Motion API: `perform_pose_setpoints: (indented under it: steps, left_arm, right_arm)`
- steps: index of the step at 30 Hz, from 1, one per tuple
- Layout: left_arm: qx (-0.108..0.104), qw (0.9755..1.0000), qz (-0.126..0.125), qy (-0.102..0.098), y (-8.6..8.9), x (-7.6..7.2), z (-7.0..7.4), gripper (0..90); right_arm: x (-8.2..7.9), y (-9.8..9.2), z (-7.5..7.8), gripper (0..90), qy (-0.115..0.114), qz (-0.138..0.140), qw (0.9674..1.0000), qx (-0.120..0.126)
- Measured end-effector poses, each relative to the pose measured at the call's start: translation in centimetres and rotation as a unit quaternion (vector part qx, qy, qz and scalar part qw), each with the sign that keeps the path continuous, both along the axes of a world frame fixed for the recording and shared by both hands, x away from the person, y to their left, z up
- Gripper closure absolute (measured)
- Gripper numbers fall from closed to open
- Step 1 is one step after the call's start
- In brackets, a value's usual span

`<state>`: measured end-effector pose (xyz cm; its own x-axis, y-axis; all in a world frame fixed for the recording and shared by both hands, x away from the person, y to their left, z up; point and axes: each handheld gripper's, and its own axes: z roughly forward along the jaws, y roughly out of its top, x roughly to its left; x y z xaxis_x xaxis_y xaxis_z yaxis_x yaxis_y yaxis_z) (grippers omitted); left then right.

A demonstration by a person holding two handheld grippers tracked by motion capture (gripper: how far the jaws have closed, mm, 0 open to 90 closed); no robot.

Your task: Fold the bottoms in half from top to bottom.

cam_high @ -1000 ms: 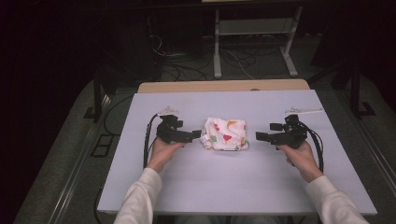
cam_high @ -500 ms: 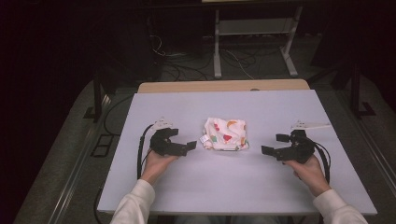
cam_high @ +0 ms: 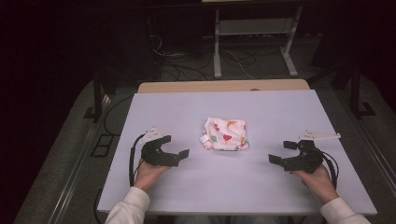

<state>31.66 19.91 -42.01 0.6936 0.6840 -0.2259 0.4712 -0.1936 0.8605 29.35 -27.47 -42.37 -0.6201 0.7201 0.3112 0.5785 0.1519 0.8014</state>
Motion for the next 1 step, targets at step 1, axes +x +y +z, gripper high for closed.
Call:
perform_pose_setpoints:
  steps: [1]
  left_arm:
    - [-0.005, 1.0, 0.0, 0.002, 0.14, -0.03, -0.11, 0.0]
  right_arm:
    - [-0.01, 0.01, -0.01, 0.0, 0.0, 0.0, 1.0, -0.001]
